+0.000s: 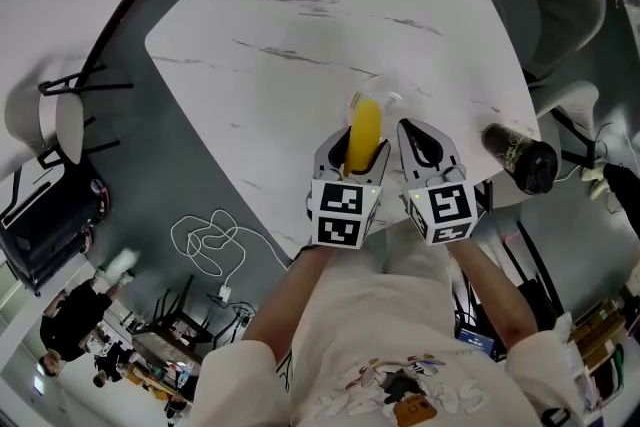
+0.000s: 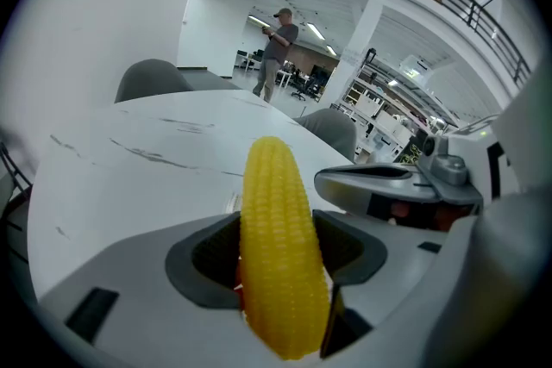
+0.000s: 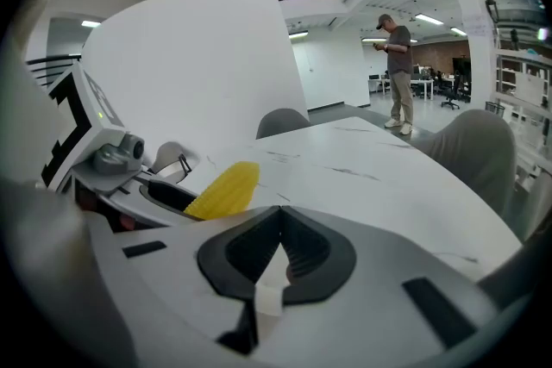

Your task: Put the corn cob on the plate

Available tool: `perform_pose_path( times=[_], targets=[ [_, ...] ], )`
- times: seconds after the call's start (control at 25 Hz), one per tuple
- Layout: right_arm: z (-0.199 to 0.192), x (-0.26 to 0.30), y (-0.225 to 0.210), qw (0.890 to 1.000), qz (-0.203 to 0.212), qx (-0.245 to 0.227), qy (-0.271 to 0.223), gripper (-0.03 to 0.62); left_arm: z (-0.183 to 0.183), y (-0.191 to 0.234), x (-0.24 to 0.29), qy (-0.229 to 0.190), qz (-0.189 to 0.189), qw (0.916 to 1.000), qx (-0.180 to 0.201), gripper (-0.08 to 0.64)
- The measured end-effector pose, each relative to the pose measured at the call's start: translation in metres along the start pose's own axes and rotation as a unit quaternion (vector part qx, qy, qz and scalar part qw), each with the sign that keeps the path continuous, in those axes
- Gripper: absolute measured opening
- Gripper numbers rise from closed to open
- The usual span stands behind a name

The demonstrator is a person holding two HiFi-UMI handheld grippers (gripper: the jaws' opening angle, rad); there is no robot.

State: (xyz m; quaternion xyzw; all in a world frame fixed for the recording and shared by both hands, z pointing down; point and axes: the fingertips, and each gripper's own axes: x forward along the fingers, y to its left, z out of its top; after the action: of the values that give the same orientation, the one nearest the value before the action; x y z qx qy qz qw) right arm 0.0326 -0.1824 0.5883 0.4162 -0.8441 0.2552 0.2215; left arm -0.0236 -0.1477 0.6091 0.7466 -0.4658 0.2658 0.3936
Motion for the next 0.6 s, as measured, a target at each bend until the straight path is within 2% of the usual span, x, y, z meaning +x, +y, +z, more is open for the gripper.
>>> perform_pose_path(
  times=[0.6],
  targets=[
    [-0.014, 0.016, -0.014, 1.000, -0.004, 0.010, 0.018, 0.005, -0.005, 0.002, 0.033, 0.049, 0.008, 0.9986, -0.015, 0.253]
  ],
)
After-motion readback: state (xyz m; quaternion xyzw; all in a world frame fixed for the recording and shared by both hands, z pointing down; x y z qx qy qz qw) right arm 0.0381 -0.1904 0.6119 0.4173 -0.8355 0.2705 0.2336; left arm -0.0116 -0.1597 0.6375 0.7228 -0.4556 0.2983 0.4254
